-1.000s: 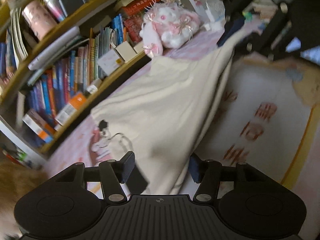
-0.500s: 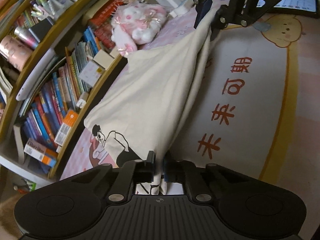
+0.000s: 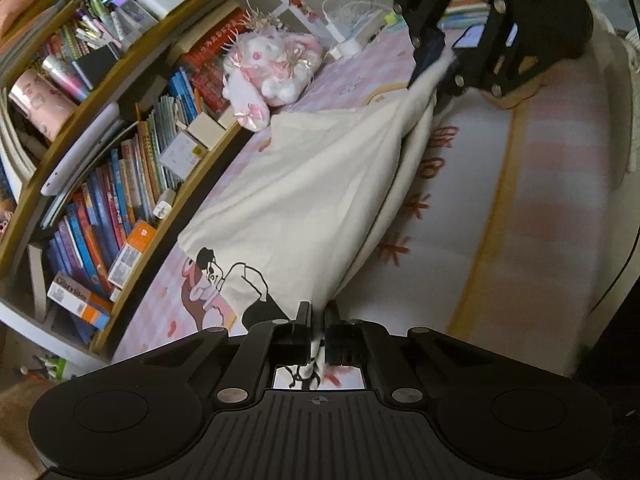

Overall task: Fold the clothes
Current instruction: 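Grasp the shirt with the left gripper while the right gripper lifts the corner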

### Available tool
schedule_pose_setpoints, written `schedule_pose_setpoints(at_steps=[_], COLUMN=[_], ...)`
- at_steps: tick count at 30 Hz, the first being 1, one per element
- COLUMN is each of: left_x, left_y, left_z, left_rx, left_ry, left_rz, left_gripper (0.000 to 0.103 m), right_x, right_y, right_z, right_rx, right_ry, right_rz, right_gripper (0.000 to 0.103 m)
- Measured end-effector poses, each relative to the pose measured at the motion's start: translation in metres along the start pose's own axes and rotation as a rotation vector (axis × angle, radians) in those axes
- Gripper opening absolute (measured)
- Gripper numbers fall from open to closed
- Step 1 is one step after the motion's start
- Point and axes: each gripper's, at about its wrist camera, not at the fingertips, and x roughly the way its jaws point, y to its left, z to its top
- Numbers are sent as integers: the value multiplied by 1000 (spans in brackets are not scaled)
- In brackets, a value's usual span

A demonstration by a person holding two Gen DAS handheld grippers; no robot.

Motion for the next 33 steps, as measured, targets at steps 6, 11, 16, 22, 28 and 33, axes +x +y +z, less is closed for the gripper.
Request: schedule_pose_setpoints(at_steps=[6, 11, 16, 22, 28, 33], left_x=[-30, -34, -28, -23, -16, -10], left_y=[-9, -13, -21, -28, -25, -17], left_z=[-12, -20, -26, -31, -32, -32], left_rx=[5, 20, 59, 73, 74, 73], left_ry=[-53, -80, -92, -94, -108, -89], left_rz=[-42, -39, -33, -5, 10, 25], left_gripper=[3, 4, 15, 43, 43, 43], right_x=[-21, -46, -53, -53, -54, -55], right_y=[25, 43, 53, 54, 48, 43], right_z=[4, 5, 9, 15, 21, 22], right_rx=[30, 81, 114, 128, 113, 105], right_ry=[30, 34, 54, 69, 87, 100], right_rz=[-10, -12, -34, -69, -108, -121], right_gripper=[14, 10, 9, 9, 8, 8])
